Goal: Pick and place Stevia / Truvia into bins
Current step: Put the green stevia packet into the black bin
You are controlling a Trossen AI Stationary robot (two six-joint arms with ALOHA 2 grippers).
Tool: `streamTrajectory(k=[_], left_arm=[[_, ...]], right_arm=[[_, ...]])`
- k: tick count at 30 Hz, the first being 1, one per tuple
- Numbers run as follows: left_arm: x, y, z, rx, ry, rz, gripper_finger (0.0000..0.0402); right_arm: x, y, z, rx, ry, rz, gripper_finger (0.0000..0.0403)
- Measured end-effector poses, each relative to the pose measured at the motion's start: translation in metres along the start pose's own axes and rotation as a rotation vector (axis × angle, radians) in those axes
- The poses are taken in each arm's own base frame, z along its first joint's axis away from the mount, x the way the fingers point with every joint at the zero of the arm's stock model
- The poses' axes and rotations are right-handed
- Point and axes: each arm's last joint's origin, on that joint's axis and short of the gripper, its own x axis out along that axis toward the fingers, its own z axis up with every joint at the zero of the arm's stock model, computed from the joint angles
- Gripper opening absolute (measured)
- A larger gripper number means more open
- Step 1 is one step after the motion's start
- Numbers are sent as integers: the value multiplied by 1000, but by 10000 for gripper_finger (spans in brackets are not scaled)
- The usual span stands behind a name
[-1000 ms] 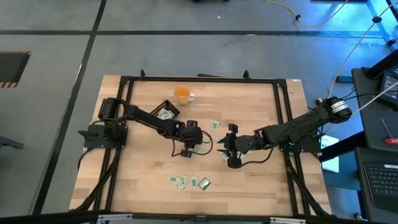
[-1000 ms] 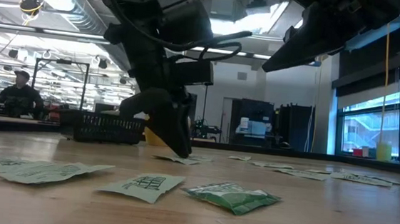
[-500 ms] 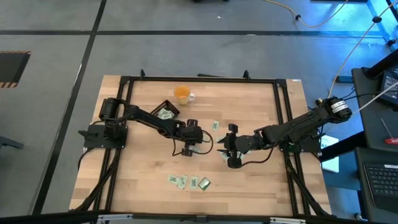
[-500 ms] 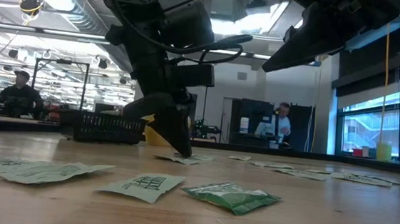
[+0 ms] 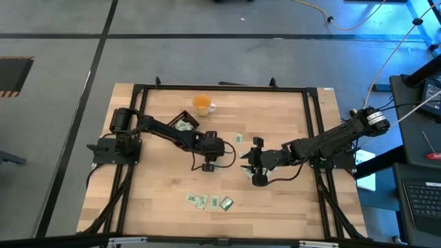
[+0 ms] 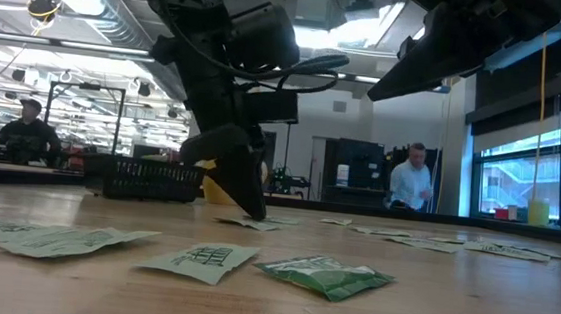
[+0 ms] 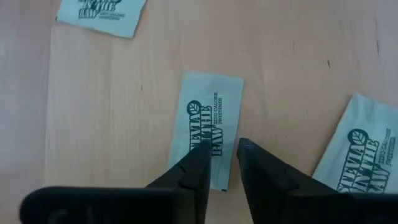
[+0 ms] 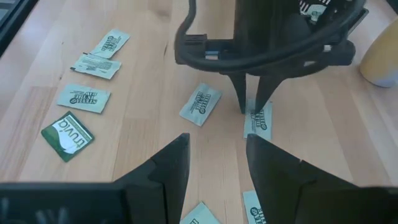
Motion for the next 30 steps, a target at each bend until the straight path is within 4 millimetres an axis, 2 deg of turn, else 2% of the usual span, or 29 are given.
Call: streamTrajectory(k=[3,8,14,18,23,26,30], left_arm=[[1,4,-1,-52,5,-15,82],[1,9,-3,-113,31,-21,52],[1,9,-4,-102,35,-16,7],[-6,6,-3,-41,30,-16,4],[-32,3,-2,0,50,-23,3],[-61,8,0,-3,39,33,3],[-94,15,-8,-55,78,140,3]], right_arm=[[0,0,0,0,0,0,162],[1,0,0,-1,2,0,162],[1,0,0,1,2,0,162],[1,0,0,1,2,0,162],[1,0,-1,0,5,-1,162],[1,0,-1,-1,7,-1,162],[1,0,-1,-2,9,-1,162]])
